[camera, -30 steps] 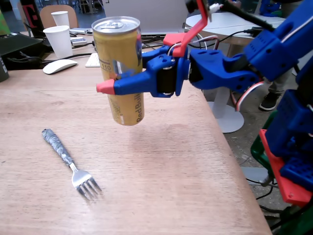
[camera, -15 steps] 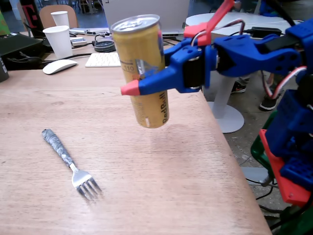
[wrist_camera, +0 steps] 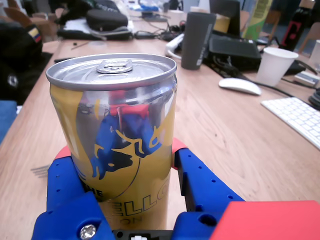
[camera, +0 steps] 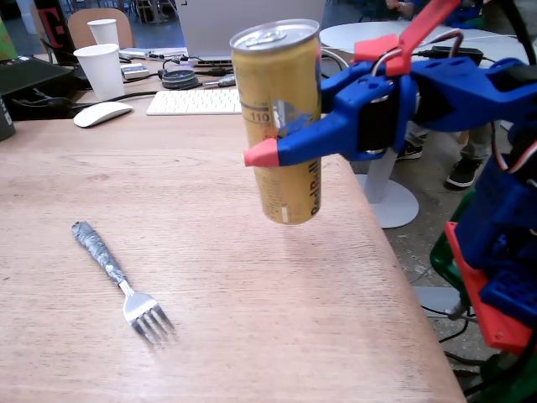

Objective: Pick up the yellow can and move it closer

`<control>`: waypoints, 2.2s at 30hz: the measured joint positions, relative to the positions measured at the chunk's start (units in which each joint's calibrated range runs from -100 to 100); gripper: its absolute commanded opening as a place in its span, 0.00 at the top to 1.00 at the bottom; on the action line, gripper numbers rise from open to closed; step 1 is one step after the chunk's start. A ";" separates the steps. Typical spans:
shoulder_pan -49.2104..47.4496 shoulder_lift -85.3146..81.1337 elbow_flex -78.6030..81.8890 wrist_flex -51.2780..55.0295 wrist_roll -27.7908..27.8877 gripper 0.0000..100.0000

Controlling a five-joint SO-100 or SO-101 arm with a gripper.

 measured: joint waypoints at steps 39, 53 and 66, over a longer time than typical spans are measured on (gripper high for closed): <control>-3.57 -13.83 5.14 22.53 -5.23 0.76; -2.63 -13.83 5.14 22.53 -5.23 0.76; -2.63 -13.83 5.14 22.53 -5.23 0.76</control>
